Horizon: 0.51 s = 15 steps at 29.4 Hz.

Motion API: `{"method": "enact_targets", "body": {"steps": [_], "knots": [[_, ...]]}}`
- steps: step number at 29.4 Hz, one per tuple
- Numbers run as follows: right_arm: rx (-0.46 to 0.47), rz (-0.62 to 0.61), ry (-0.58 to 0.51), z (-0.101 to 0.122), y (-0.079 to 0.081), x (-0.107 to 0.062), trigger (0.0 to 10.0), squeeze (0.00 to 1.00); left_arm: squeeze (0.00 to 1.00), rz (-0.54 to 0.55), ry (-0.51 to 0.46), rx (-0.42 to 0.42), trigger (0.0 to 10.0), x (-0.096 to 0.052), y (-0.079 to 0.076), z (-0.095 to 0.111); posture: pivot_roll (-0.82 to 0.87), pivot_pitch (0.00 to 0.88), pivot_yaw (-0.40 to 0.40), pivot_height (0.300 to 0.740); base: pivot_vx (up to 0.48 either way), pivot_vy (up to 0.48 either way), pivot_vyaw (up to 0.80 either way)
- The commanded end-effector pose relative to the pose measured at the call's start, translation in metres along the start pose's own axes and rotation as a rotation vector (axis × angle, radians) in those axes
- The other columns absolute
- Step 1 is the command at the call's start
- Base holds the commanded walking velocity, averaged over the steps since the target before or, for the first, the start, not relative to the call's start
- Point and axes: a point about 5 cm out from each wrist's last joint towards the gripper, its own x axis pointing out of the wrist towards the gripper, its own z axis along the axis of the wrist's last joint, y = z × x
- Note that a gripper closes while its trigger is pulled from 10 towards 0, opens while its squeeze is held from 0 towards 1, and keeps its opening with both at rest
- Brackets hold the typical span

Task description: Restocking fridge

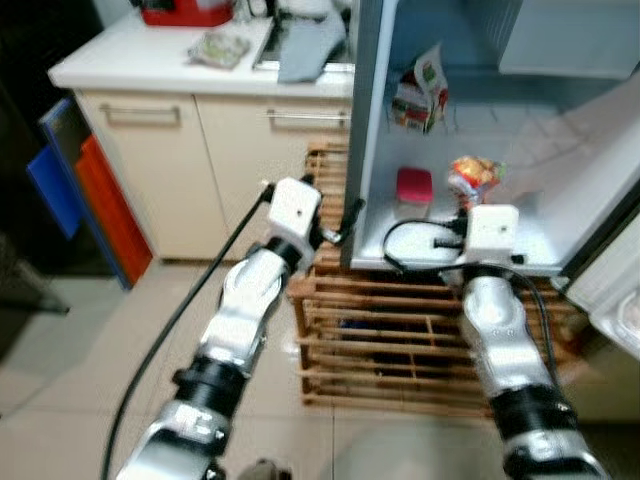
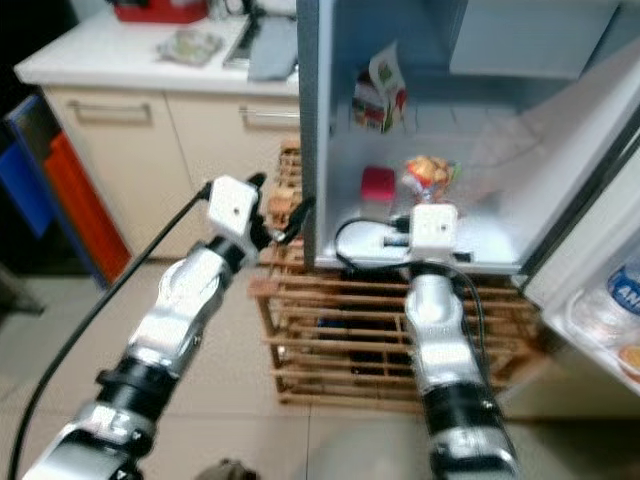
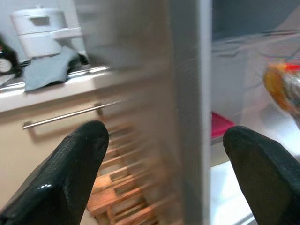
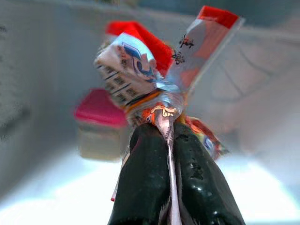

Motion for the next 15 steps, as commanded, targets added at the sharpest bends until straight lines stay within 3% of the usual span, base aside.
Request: {"method": "enact_targets", "body": {"steps": [1, 2, 6, 10, 15], "knots": [[-0.019, -0.044, 0.013, -0.004, -0.0129, 0.0, 0.0, 0.0, 0.0, -0.086, -0.026, -0.087, 10.0, 0.0022, -0.0126, 0.005, -0.1, 0.0, 0.024, 0.74, 0.0, 0.0, 0.0], [-0.022, -0.046, 0.014, -0.0042, -0.0129, 0.0001, 0.0, 0.0, 0.0, -0.11, -0.046, -0.131, 10.0, 0.0013, -0.0141, 0.0071, -0.1, 0.0, 0.024, 0.74, 0.0, 0.0, 0.0], [-0.024, -0.042, 0.016, -0.0038, -0.0118, 0.002, 0.0, 0.0, 0.0, -0.079, -0.035, -0.04, 10.0, 0.0023, -0.0139, 0.0075, -0.1, 0.0, 0.021, 0.74, 0.0, 0.0, 0.0], [-0.034, -0.027, 0.021, -0.004, -0.0103, 0.0041, 0.0, 0.0, 0.0, -0.077, -0.038, -0.027, 10.0, 0.0025, -0.0152, 0.0079, -0.1, 0.0, 0.018, 0.74, 0.0, 0.0, 0.0], [-0.024, -0.018, 0.027, -0.0054, -0.0088, 0.0059, 0.0, 0.0, 0.0, -0.09, -0.035, -0.044, 10.0, 0.0012, -0.0165, 0.0079, -0.09, 0.0, 0.019, 0.74, 0.0, 0.0, -0.64]]}}
